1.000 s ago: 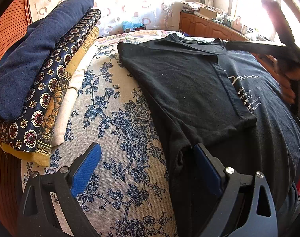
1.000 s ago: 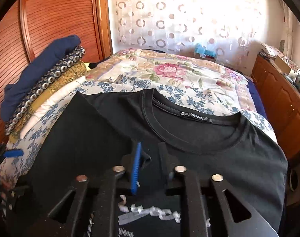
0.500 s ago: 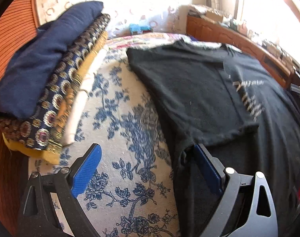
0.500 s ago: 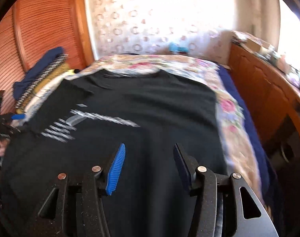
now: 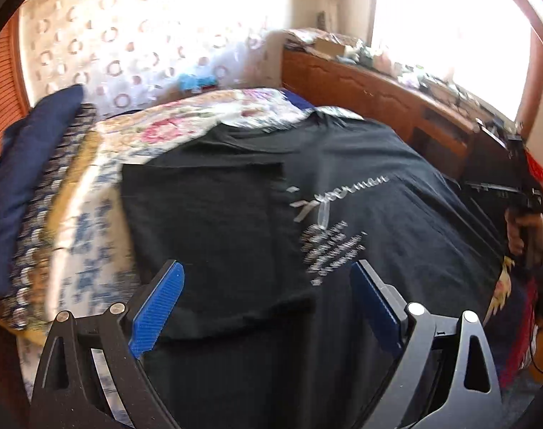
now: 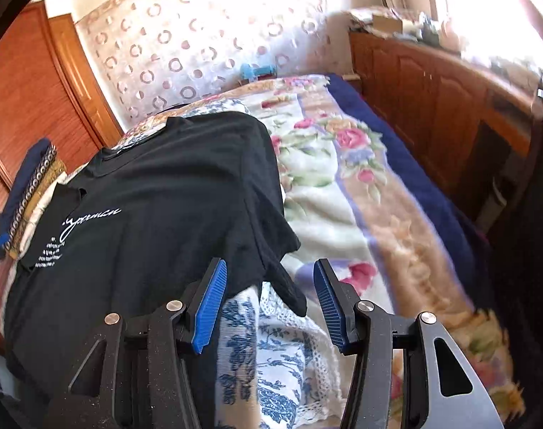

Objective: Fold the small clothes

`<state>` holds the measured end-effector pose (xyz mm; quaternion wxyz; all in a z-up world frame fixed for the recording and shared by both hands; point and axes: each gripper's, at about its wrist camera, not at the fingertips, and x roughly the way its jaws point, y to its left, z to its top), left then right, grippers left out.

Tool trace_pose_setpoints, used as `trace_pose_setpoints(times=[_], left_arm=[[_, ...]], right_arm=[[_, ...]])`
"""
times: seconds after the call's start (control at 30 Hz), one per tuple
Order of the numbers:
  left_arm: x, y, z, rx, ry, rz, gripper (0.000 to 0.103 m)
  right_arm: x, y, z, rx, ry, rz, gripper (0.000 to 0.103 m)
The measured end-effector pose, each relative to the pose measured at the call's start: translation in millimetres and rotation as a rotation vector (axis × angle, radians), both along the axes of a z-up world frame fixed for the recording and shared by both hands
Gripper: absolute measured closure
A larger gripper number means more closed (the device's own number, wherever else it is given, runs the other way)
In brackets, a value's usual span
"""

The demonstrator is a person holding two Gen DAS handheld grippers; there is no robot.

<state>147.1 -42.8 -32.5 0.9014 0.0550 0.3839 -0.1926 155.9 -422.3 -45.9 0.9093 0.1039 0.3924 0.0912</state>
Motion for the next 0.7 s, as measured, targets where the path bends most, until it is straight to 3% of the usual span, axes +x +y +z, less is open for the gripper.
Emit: trace_pose_setpoints(times=[0.2, 0.43, 0.53, 0.6, 0.63, 0.7], left_arm=[[5.6, -28.7, -20.3, 0.043, 0.044, -0.034, 0.008], [8.8, -26.4, -36.7, 0.065, 0.076, -0.022, 0.008], [10.4, -25.6, -45.9, 0.083, 0.091, -0.018, 0.008], [10.2, -26.1, -51.3, 0.098, 0.091, -0.018, 0.008], [9.8, -26.2, -51.1, 0.098, 0.091, -0.019, 0.008], [10.0, -26.4, -51.4, 0.099, 0.09, -0.017, 0.008]], right_arm=[[33.0, -28.2, 0.8, 0.123, 0.038, -0.001, 0.05], [64.3, -31.3, -12.2, 0.215, 0.061, 0.018, 0.054], [69.9, -33.3, -15.8, 0.279, 0.074, 0.038, 0.064], [71.8, -33.9, -16.3, 0.309, 0.071, 0.06, 0.085], [70.7, -32.6, -14.0, 0.287, 0.062, 0.063, 0.086], [68.1, -27.9, -8.7, 0.221, 0.044, 0.066, 0.1]])
